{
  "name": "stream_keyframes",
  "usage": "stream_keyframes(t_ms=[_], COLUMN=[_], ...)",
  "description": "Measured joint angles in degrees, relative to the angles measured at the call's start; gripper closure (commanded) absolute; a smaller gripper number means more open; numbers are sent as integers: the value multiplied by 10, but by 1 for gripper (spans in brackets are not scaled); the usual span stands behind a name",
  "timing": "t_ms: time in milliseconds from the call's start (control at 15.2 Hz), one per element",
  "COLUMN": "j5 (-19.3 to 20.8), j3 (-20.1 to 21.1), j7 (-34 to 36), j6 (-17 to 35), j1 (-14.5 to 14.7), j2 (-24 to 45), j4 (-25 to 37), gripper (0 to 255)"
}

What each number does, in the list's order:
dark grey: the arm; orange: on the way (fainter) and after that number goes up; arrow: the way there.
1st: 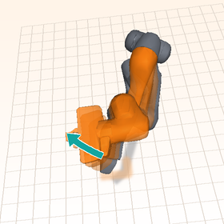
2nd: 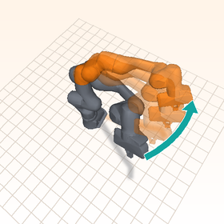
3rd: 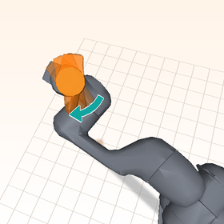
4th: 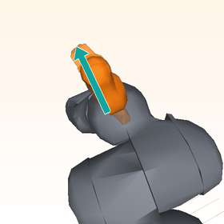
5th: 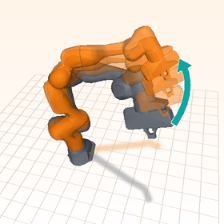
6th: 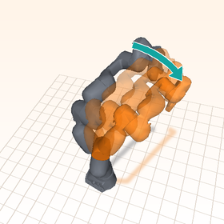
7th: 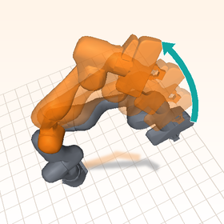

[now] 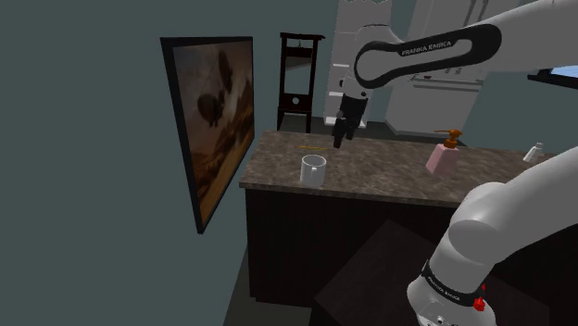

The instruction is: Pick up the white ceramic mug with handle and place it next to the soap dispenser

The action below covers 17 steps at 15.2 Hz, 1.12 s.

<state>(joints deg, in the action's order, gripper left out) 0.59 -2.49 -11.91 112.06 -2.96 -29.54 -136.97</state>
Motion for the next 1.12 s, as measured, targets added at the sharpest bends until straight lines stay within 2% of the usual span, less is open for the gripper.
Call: stream_keyframes(t_ms=[396,924,1122], j5=[-3,-29,-33], j3=[-25,-53,-54], j7=[-36,-96,-102], j6=[82,151,165], j1=[-5,-17,-18], j2=[129,308,331], j4=[39,136,144], gripper=[0,0,0])
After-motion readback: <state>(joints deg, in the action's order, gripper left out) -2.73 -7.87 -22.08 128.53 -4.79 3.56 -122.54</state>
